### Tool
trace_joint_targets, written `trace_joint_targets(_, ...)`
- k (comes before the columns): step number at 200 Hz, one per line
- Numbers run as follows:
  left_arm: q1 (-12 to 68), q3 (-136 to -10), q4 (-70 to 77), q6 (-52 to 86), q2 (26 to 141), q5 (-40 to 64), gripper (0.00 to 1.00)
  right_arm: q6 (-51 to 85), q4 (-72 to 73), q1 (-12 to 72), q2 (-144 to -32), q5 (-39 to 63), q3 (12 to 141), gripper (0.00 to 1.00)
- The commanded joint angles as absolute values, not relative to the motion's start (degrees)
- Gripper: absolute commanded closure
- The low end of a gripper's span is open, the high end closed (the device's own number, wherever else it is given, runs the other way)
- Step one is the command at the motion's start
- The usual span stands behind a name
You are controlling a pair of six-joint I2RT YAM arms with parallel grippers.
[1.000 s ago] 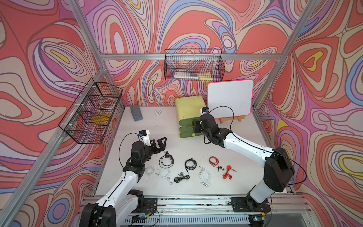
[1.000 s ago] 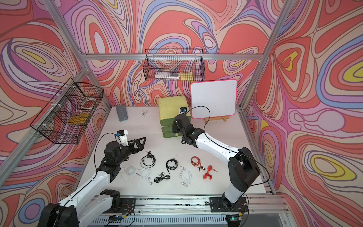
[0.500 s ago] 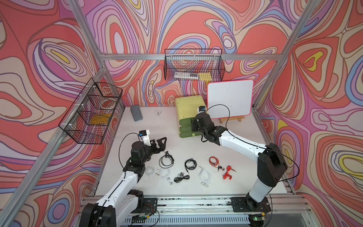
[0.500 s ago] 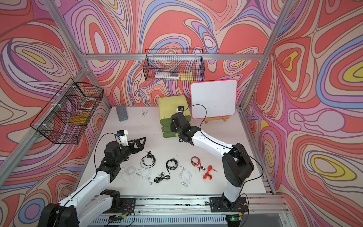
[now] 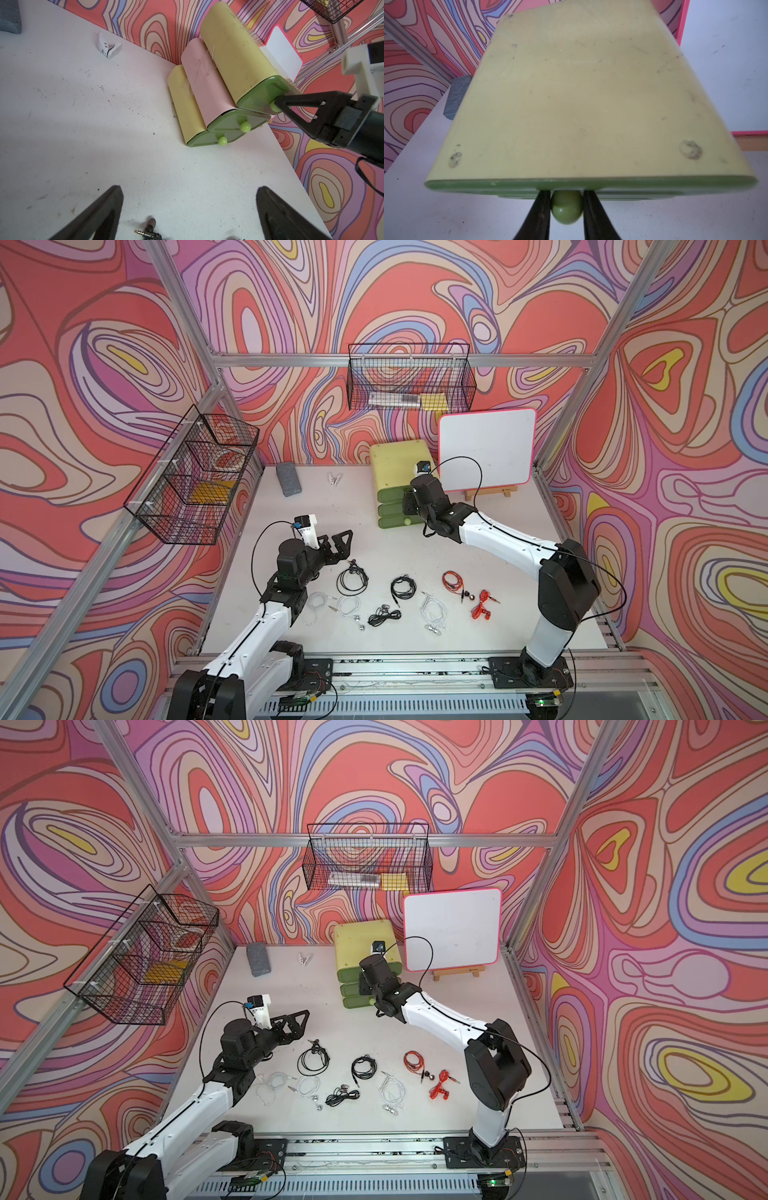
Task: Place the wired earphones into the drawer by color
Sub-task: Open the drawer in the storage box.
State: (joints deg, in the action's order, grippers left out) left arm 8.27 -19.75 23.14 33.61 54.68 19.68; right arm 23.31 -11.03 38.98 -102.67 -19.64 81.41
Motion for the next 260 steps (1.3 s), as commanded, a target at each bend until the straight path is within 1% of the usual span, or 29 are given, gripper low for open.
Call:
trace_joint_targets(1, 8.44, -19.42, 23.12, 32.74, 54.01, 19.13, 0.01, 22.1, -10.72, 38.85, -104.32, -20.13, 83.48, 0.73)
trace_joint_targets(6, 8.44, -19.42, 23.12, 32.71, 53.98, 19.13, 0.01, 22.21, -10.79, 38.85, -104.41, -19.93, 83.54, 0.73)
trace_joint_targets(30, 8.44, -19.42, 23.12, 32.71, 53.99, 19.1, 0.01, 22.74, -11.41, 38.85, -104.39, -19.74, 83.57, 0.65)
trace_joint_targets(41, 8.48, -19.42, 23.1, 32.76, 54.03, 19.13, 0.01, 22.89, -11.92, 38.85, -104.46, -19.68, 83.67, 0.64)
trace_joint_targets(72, 8.45, -19.41, 23.07, 32.77, 53.86, 19.06, 0.01, 23.23, -12.24, 38.84, -104.42, -19.6, 83.5, 0.63)
trace_joint_targets(96, 8.44, -19.34, 23.03, 32.76, 53.71, 19.07, 0.01, 23.18, -12.29, 38.84, -104.5, -19.75, 83.63, 0.65)
trace_joint_targets(133, 8.43, -19.36, 23.02, 32.67, 53.71, 19.06, 0.01, 23.08, -12.48, 38.84, -104.68, -19.25, 84.0, 0.73)
trace_joint_targets(162, 8.48, -19.35, 23.03, 32.77, 53.69, 19.04, 0.01, 23.28, -13.22, 38.85, -104.08, -18.42, 84.11, 0.76)
trace_joint_targets(260, 8.48, -19.16, 23.47, 32.77, 53.4, 19.41, 0.01, 25.07, -15.28, 39.62, -97.62, -15.54, 80.13, 0.77)
